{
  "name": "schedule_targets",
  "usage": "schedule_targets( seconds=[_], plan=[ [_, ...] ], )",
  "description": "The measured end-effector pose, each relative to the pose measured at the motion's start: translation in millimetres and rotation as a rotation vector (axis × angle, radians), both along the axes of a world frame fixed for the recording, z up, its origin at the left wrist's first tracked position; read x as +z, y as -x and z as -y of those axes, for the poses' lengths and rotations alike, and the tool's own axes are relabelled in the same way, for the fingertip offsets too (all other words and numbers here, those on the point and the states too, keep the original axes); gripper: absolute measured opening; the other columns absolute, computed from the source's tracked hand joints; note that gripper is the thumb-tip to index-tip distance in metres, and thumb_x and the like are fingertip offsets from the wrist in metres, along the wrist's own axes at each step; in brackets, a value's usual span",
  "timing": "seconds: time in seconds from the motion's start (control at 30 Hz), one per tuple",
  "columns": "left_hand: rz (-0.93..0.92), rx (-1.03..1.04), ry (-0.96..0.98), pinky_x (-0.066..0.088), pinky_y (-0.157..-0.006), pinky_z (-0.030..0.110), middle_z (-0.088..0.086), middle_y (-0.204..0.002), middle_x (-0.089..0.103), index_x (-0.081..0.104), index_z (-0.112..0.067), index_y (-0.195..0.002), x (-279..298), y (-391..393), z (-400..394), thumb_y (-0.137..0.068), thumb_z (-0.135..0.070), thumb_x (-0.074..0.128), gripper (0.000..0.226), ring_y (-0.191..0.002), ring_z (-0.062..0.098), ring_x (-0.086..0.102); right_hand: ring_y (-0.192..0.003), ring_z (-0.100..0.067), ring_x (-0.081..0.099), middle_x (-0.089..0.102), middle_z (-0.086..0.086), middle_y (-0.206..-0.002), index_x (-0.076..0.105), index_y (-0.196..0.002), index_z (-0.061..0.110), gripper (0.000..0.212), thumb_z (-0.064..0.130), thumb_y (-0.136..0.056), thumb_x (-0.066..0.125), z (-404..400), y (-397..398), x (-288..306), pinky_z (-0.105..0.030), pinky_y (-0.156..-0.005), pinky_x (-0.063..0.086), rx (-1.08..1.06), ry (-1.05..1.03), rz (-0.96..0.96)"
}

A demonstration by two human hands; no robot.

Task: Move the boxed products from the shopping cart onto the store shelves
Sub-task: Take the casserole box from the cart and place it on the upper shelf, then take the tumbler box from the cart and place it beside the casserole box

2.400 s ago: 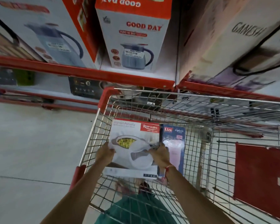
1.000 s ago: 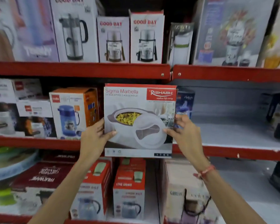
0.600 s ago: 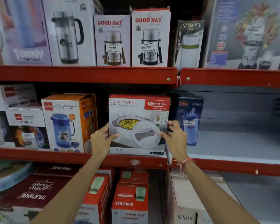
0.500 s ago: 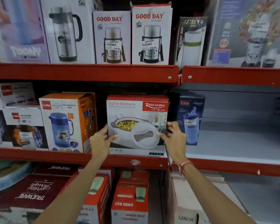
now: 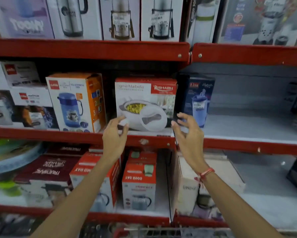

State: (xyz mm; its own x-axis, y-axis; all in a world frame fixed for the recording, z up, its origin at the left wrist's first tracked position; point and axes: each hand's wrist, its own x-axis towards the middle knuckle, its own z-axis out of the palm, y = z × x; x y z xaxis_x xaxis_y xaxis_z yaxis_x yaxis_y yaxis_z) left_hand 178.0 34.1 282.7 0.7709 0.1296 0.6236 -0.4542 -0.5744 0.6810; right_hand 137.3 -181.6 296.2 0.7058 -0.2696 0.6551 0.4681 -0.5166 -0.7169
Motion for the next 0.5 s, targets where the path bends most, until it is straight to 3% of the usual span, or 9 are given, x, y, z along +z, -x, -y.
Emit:
schedule_targets(
  seconds=[0.03, 0.1, 0.2, 0.33, 0.5],
  plan=[
    [0.007, -0.033, 0.009, 0.051, -0.096, 0.046, 0.006, -0.123, 0.061, 0.057, -0.012, -0.123, -6.7, 13.2, 3.6, -0.094, -0.023, 0.053, 0.031, -0.106, 0.019, 0.060, -0.108, -0.010, 0.063, 0.065, -0.005, -0.120, 0.059, -0.120, 0.012, 0.028, 0.021, -0.093, 0.062, 0.1, 17.9, -3.8, -0.001, -0.076, 0.048, 0.000, -0.012, 0.003],
    [0.016, -0.074, 0.024, 0.052, -0.096, 0.045, 0.004, -0.118, 0.066, 0.061, -0.013, -0.118, -17.6, 35.9, 11.1, -0.095, -0.026, 0.052, 0.028, -0.108, 0.018, 0.062, -0.095, -0.011, 0.066, 0.068, -0.007, -0.110, 0.063, -0.110, 0.010, 0.018, 0.016, -0.093, 0.061, 0.7, 46.7, -9.5, 0.003, -0.067, 0.042, 0.005, -0.038, 0.033],
    [-0.018, -0.141, 0.030, 0.053, -0.095, 0.034, 0.000, -0.115, 0.067, 0.062, -0.015, -0.116, -40.6, 74.6, 26.2, -0.096, -0.025, 0.051, 0.025, -0.106, 0.012, 0.062, -0.086, -0.005, 0.065, 0.070, -0.004, -0.102, 0.065, -0.102, 0.014, 0.010, 0.016, -0.094, 0.059, 6.1, 84.8, -30.8, -0.006, -0.068, 0.050, 0.017, -0.048, 0.023],
    [-0.144, -0.203, 0.033, 0.055, -0.088, 0.028, -0.001, -0.111, 0.069, 0.063, -0.017, -0.115, -91.9, 112.5, 46.4, -0.096, -0.024, 0.050, 0.023, -0.095, 0.014, 0.066, -0.086, -0.014, 0.069, 0.070, -0.002, -0.098, 0.064, -0.098, 0.018, 0.007, 0.020, -0.095, 0.057, 22.5, 118.2, -86.4, -0.030, -0.072, 0.060, 0.016, -0.067, -0.131],
    [-0.339, -0.229, -0.061, 0.054, -0.086, 0.033, 0.007, -0.109, 0.070, 0.063, -0.011, -0.115, -177.2, 144.1, 81.3, -0.096, -0.018, 0.051, 0.023, -0.094, 0.021, 0.066, -0.076, -0.015, 0.067, 0.072, -0.006, -0.089, 0.065, -0.100, 0.010, 0.012, 0.018, -0.096, 0.056, 48.3, 148.3, -177.4, -0.018, -0.068, 0.051, -0.013, 0.005, -0.375]
  ],
)
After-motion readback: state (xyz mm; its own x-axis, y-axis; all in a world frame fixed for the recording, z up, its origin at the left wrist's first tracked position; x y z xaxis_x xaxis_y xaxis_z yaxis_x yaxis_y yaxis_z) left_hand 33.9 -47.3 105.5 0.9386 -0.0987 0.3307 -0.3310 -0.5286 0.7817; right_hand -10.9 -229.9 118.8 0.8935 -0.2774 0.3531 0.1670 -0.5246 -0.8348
